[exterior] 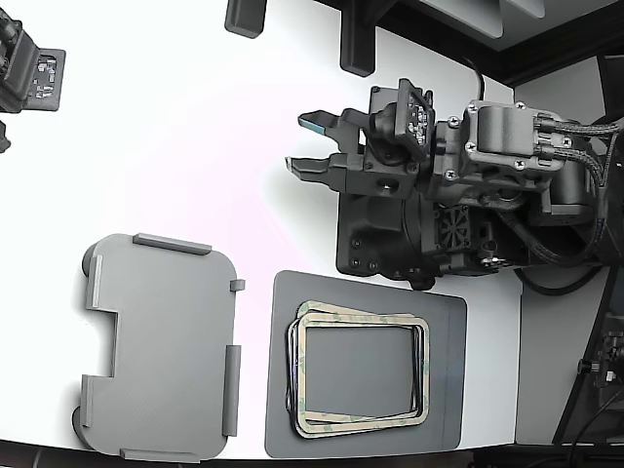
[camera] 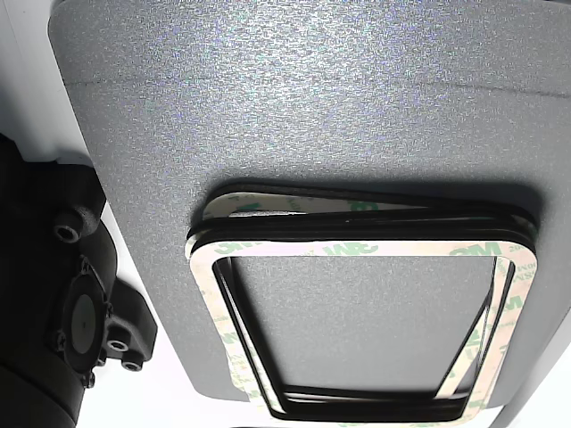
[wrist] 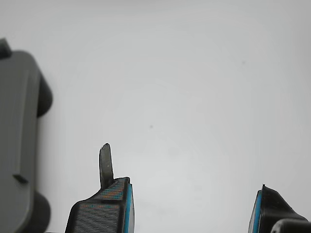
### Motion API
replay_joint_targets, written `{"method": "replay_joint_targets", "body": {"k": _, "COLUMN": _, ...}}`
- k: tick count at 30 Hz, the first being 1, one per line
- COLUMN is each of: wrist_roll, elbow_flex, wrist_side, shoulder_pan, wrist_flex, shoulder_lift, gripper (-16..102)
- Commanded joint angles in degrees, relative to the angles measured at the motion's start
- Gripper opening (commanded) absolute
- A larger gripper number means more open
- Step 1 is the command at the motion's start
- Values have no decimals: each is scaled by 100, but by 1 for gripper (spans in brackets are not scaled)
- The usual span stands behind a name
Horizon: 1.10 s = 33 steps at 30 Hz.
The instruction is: Grab top frame and put it into gray box.
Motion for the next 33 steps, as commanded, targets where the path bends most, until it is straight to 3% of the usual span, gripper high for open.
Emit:
{"method": "replay_joint_targets", "body": {"k": 1, "wrist_roll": 211, "elbow_flex": -176, "wrist_side": 290, "shoulder_pan": -70, "wrist_flex": -26, "shoulder_lift": -18, "gripper": 100}}
{"method": "replay_joint_targets", "body": {"k": 11, "wrist_roll": 211, "elbow_flex": -176, "wrist_side": 299, "shoulder_pan": -70, "wrist_flex": -35, "shoulder_lift": 18, "gripper": 100}}
{"method": "replay_joint_targets", "body": {"k": 16, "wrist_roll": 149, "elbow_flex": -738, "wrist_side": 229, "shoulder_pan": -53, "wrist_flex": 70, "shoulder_lift": -290, "gripper": 100}}
{"method": "replay_joint_targets", "body": {"k": 20, "wrist_roll": -378, "elbow_flex": -1090, "wrist_side": -229, "shoulder_pan": -9, "wrist_flex": 53, "shoulder_lift": -606, "gripper": 96}}
{"method": "replay_joint_targets", "body": {"k": 21, "wrist_roll": -756, "elbow_flex": -1204, "wrist_side": -360, "shoulder_pan": 53, "wrist_flex": 26, "shoulder_lift": -686, "gripper": 92}}
{"method": "replay_joint_targets", "body": {"k": 22, "wrist_roll": -1564, "elbow_flex": -1354, "wrist_side": -352, "shoulder_pan": 185, "wrist_flex": 105, "shoulder_lift": -809, "gripper": 98}}
{"method": "replay_joint_targets", "body": {"k": 26, "wrist_roll": -3551, "elbow_flex": -2118, "wrist_side": 185, "shoulder_pan": 870, "wrist_flex": 606, "shoulder_lift": -1424, "gripper": 100}}
{"method": "replay_joint_targets", "body": {"k": 30, "wrist_roll": -5194, "elbow_flex": -2962, "wrist_side": -105, "shoulder_pan": 1169, "wrist_flex": 1310, "shoulder_lift": -1934, "gripper": 99}}
{"method": "replay_joint_targets", "body": {"k": 33, "wrist_roll": -6275, "elbow_flex": -3252, "wrist_side": 35, "shoulder_pan": 1591, "wrist_flex": 1714, "shoulder_lift": -2171, "gripper": 97}}
